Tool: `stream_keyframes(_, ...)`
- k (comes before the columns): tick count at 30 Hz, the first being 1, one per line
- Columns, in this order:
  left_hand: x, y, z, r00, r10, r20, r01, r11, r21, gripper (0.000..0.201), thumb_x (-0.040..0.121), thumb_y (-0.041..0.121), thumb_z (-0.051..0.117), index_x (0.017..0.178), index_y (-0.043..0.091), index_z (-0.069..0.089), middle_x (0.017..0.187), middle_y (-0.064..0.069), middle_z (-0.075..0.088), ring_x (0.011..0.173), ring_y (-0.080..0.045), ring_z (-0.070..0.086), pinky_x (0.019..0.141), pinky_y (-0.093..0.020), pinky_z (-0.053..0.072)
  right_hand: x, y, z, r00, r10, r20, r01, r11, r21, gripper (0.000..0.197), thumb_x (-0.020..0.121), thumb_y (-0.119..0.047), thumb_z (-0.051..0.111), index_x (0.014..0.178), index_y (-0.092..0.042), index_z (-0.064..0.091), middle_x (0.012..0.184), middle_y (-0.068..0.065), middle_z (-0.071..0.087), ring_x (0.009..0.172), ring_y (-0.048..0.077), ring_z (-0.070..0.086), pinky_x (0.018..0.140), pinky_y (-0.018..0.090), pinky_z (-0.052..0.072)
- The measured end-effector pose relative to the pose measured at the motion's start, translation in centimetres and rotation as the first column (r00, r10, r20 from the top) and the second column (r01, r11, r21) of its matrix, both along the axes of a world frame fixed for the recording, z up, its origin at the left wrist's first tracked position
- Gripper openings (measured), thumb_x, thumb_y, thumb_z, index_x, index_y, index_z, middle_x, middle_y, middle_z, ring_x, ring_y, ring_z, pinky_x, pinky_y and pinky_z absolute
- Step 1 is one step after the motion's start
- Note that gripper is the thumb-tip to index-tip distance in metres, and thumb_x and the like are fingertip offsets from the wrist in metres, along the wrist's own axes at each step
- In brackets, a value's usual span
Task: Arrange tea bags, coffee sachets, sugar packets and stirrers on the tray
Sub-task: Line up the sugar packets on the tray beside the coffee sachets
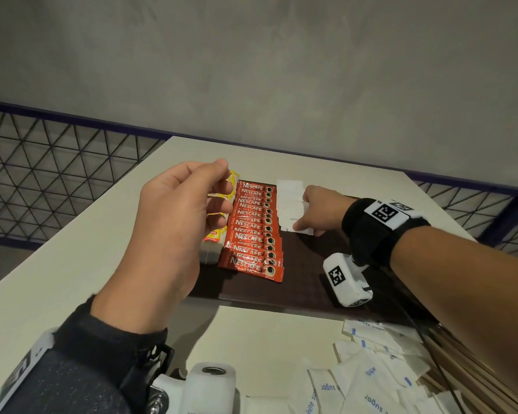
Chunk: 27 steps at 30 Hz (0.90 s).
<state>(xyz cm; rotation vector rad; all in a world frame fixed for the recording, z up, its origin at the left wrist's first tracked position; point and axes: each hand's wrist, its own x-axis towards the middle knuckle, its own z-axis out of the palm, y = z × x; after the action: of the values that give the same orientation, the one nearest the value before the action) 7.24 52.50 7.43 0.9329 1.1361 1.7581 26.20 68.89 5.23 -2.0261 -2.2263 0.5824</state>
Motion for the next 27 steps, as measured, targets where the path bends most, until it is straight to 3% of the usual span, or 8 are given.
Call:
stream_keyframes(9, 0.1, 0.0, -0.1, 1.0, 0.002, 0.001, -0.002, 1.0, -0.001, 0.022, 0.098, 0.026, 0.066, 0.077, 0.02, 0.07, 0.071, 0.003, 0.066, 0.063, -0.012, 0.056, 0.055, -0.025, 0.045, 0.0, -0.1, 0.1, 1.0, 0.011, 0.005, -0.011, 1.0, -0.006, 0.064, 0.083, -0.013, 0.082, 0.135, -0.011, 0.045, 0.094, 0.004, 0.062, 0.076, 0.02, 0.072, 0.072, 0.031, 0.063)
stream_keyframes(14, 0.1, 0.0, 0.0, 1.0, -0.002, 0.002, 0.002, 1.0, 0.008, 0.024, 0.098, 0.025, 0.066, 0.075, 0.02, 0.069, 0.07, 0.003, 0.066, 0.062, -0.012, 0.056, 0.056, -0.026, 0.045, 0.5, -0.4, 0.1, 0.997, 0.044, 0.059, -0.046, 0.998, 0.033, 0.081, 0.079, -0.01, 0.084, 0.142, -0.013, 0.034, 0.109, 0.008, 0.064, 0.077, 0.02, 0.069, 0.077, 0.037, 0.064)
stream_keyframes(20, 0.0, 0.2, -0.1, 1.0, 0.001, 0.007, -0.001, 1.0, 0.024, 0.027, 0.098, 0.024, 0.066, 0.072, 0.021, 0.07, 0.07, 0.003, 0.066, 0.061, -0.011, 0.056, 0.057, -0.027, 0.044, 0.8, -0.4, 0.2, 0.995, 0.072, 0.076, -0.077, 0.995, 0.062, 0.089, 0.077, -0.005, 0.084, 0.148, -0.014, 0.029, 0.117, 0.011, 0.064, 0.095, 0.025, 0.063, 0.086, 0.039, 0.06)
stream_keyframes(24, 0.0, 0.3, -0.3, 1.0, 0.001, -0.01, 0.0, 1.0, 0.018, 0.023, 0.098, 0.024, 0.066, 0.075, 0.019, 0.069, 0.07, 0.003, 0.066, 0.061, -0.011, 0.056, 0.057, -0.027, 0.045, 0.9, 0.1, 0.1, 0.991, 0.095, 0.09, -0.098, 0.995, 0.024, 0.098, 0.076, -0.009, 0.085, 0.153, -0.016, 0.026, 0.115, 0.01, 0.066, 0.089, 0.022, 0.063, 0.09, 0.042, 0.059)
stream_keyframes(27, 0.1, 0.3, -0.2, 1.0, 0.003, -0.007, -0.003, 1.0, 0.021, 0.024, 0.097, 0.023, 0.066, 0.074, 0.019, 0.069, 0.07, 0.002, 0.065, 0.061, -0.013, 0.055, 0.057, -0.027, 0.044, 1.3, 0.1, 0.5, 0.991, 0.104, 0.087, -0.105, 0.995, 0.002, 0.096, 0.077, -0.015, 0.086, 0.154, -0.017, 0.028, 0.115, 0.007, 0.065, 0.083, 0.018, 0.064, 0.086, 0.039, 0.061)
